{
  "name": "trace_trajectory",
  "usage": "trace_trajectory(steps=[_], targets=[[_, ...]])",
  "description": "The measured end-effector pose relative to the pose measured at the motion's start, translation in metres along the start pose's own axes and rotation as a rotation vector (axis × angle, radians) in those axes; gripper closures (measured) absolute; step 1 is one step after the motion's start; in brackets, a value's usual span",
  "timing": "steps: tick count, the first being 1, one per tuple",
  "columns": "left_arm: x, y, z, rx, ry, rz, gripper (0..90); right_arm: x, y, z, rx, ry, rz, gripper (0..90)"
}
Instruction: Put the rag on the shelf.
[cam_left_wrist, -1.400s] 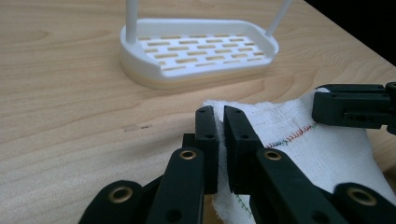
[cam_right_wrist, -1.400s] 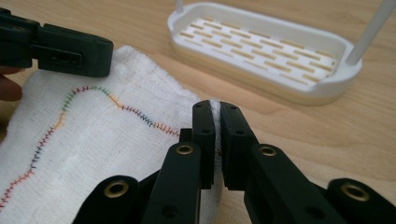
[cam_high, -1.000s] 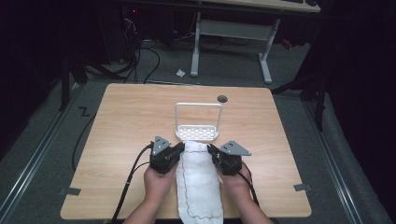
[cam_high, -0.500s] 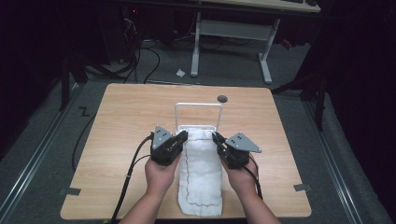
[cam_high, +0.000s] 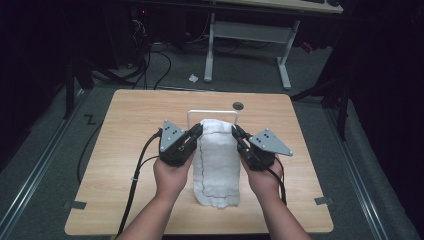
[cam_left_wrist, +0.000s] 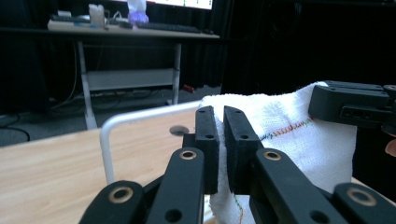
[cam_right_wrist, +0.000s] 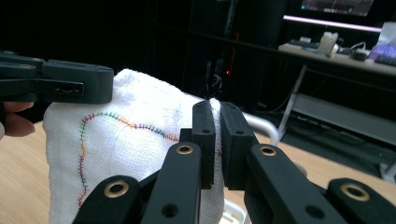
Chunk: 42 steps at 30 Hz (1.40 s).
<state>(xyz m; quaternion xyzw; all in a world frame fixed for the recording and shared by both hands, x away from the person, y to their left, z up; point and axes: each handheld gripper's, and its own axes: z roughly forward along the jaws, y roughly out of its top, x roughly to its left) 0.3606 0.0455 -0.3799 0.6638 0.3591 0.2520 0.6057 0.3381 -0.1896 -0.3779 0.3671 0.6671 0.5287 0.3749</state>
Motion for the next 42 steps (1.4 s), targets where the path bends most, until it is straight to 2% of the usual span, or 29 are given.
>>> trace_trajectory(steps=[9, 22, 24, 33, 37, 42], targets=[[0.0, 0.024, -0.002, -0.047, -0.003, 0.025, 85.1, -0.006, 0.027, -0.004, -0.057, -0.003, -0.003, 86.1], [0.001, 0.049, -0.001, -0.09, -0.003, 0.073, 85.1, -0.013, 0.045, 0.001, -0.084, -0.001, 0.0, 86.2], [0.003, 0.052, 0.0, -0.085, -0.002, 0.073, 85.2, -0.014, 0.048, 0.003, -0.079, -0.002, 0.004, 86.1], [0.013, 0.067, 0.014, -0.088, -0.001, 0.076, 85.2, -0.022, 0.058, 0.014, -0.085, -0.001, 0.021, 86.3], [0.018, 0.072, 0.021, -0.087, 0.014, 0.087, 85.1, -0.028, 0.063, 0.024, -0.079, -0.004, 0.025, 86.3], [0.026, 0.08, 0.035, -0.079, 0.023, 0.08, 85.1, -0.037, 0.073, 0.039, -0.074, -0.006, 0.037, 86.3]])
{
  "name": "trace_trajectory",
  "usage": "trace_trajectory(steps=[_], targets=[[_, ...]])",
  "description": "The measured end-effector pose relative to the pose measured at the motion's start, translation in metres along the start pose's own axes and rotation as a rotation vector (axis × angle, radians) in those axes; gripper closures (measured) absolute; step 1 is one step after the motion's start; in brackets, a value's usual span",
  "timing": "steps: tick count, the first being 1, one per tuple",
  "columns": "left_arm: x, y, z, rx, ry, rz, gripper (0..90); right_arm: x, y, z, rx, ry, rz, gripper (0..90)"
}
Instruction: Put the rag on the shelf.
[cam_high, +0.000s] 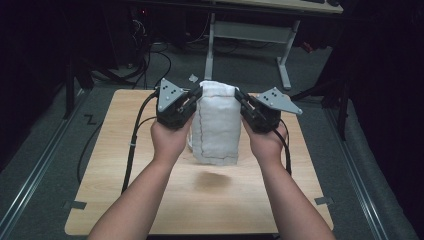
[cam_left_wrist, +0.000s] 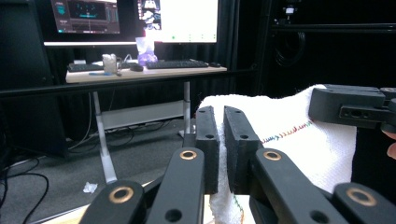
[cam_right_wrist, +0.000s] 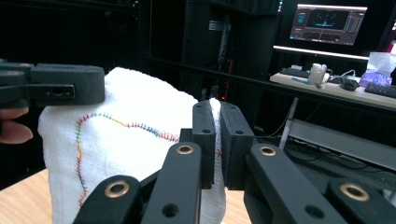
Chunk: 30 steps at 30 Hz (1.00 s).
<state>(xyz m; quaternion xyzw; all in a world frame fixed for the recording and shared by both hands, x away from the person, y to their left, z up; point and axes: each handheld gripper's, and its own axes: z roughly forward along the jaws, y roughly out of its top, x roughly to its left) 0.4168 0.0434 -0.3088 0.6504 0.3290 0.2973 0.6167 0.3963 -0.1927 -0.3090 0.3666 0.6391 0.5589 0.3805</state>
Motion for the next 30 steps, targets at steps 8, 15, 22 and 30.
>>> trace_trajectory(steps=[8, 15, 22, 30], targets=[[0.021, 0.011, 0.03, 0.036, 0.013, 0.003, 85.1, -0.017, 0.007, 0.03, 0.014, -0.008, 0.027, 86.3], [0.038, 0.02, 0.058, 0.077, 0.026, 0.008, 85.0, -0.032, 0.006, 0.06, 0.057, -0.016, 0.043, 86.2], [0.064, 0.002, 0.094, 0.158, 0.044, -0.09, 84.7, -0.048, -0.003, 0.094, 0.127, -0.018, 0.065, 86.2], [0.081, -0.027, 0.122, 0.277, 0.072, -0.119, 84.4, -0.052, -0.019, 0.125, 0.237, -0.025, 0.053, 86.1]])
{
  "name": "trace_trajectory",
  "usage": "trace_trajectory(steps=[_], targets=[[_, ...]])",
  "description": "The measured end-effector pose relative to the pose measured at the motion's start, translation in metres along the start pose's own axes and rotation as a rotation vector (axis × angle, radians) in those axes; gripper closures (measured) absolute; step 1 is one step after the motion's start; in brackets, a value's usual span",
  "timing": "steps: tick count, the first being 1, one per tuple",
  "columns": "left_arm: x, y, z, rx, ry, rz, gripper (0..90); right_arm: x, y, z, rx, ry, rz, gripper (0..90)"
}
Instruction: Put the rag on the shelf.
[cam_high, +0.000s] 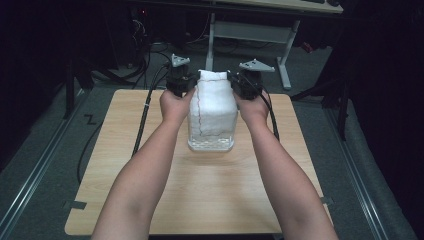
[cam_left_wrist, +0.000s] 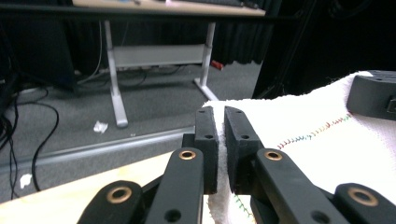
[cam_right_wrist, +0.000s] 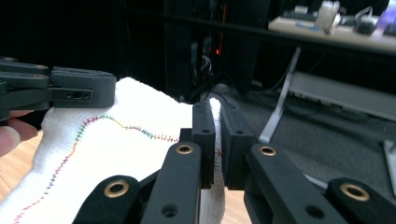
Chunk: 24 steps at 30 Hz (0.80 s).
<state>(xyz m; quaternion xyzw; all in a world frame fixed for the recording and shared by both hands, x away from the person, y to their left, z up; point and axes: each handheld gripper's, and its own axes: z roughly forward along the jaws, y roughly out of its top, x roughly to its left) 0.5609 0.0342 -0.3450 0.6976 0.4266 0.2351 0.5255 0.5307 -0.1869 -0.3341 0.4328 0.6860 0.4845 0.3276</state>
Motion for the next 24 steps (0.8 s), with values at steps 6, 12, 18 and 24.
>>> trace_trajectory(steps=[6, 12, 18, 24], targets=[[0.003, -0.009, 0.01, 0.041, 0.001, 0.005, 83.5, -0.004, -0.013, 0.016, 0.066, -0.011, 0.01, 85.7], [0.004, -0.012, 0.012, 0.054, 0.001, 0.005, 83.1, -0.004, -0.02, 0.022, 0.085, -0.02, 0.0, 85.7], [0.005, -0.015, 0.012, 0.065, -0.008, -0.006, 82.6, -0.002, -0.02, 0.022, 0.092, -0.023, -0.002, 85.2], [0.009, -0.013, 0.009, 0.048, -0.022, -0.032, 65.7, -0.002, -0.02, 0.023, 0.088, -0.035, -0.003, 74.8]])
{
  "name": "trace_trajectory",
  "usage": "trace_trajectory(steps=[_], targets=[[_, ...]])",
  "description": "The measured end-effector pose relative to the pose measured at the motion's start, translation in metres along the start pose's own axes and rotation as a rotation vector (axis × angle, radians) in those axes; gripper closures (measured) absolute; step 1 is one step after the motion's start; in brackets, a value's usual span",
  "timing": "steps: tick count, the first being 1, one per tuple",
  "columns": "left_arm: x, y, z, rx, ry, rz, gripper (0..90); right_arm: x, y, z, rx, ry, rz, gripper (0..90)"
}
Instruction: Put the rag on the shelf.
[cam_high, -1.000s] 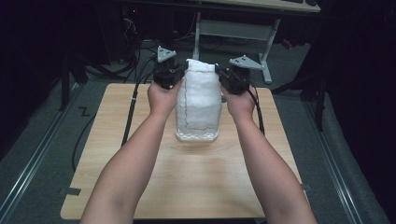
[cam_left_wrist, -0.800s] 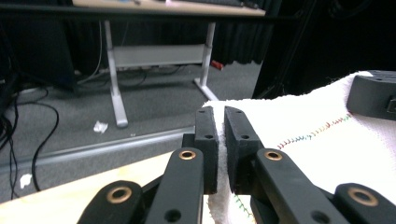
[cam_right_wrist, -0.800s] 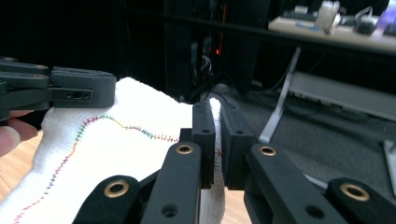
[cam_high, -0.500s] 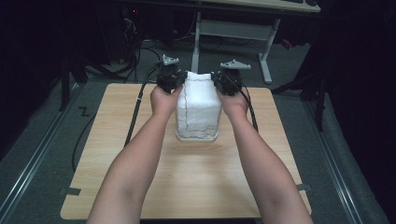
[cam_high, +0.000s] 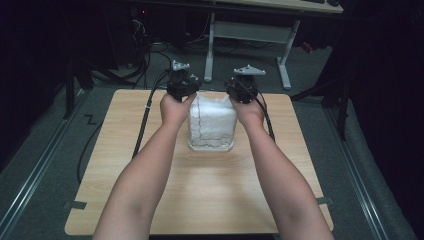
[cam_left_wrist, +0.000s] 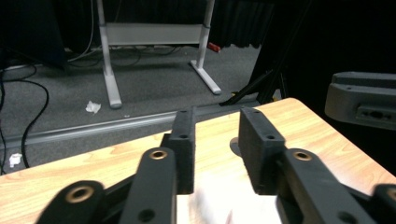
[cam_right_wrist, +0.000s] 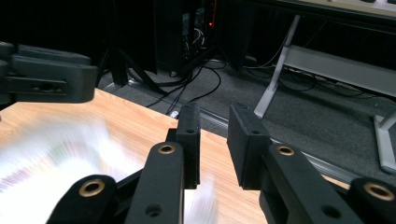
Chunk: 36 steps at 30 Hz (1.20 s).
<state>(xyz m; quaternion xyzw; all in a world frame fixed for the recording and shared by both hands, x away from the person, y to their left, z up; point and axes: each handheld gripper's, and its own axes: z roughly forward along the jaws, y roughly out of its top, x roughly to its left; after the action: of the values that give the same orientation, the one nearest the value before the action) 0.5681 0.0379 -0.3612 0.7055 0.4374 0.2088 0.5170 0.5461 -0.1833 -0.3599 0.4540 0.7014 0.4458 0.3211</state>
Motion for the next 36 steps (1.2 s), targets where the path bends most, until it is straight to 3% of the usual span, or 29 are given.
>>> trace_trajectory(steps=[3, 9, 16, 22, 28, 30, 36], targets=[[0.0, 0.002, -0.003, -0.015, 0.004, -0.007, 63.8, 0.0, 0.0, 0.001, 0.007, 0.001, 0.001, 74.1], [-0.001, 0.003, -0.012, -0.027, 0.016, 0.026, 61.2, -0.005, -0.002, -0.006, 0.012, 0.006, 0.009, 68.6], [-0.007, 0.0, -0.026, -0.036, 0.012, 0.059, 60.1, -0.005, -0.011, -0.024, -0.002, 0.005, 0.002, 61.7], [-0.015, -0.006, -0.052, -0.057, 0.006, 0.063, 57.6, -0.007, -0.018, -0.05, -0.028, 0.024, 0.018, 59.3], [-0.017, -0.026, -0.086, -0.04, 0.001, 0.093, 55.4, -0.008, -0.03, -0.078, -0.039, 0.006, -0.017, 57.9], [-0.016, -0.036, -0.095, -0.027, 0.007, 0.12, 53.7, -0.008, -0.037, -0.086, -0.04, -0.003, -0.025, 58.0], [-0.008, -0.067, -0.124, -0.01, 0.008, 0.147, 49.8, -0.007, -0.059, -0.11, -0.044, -0.005, -0.022, 54.5]])
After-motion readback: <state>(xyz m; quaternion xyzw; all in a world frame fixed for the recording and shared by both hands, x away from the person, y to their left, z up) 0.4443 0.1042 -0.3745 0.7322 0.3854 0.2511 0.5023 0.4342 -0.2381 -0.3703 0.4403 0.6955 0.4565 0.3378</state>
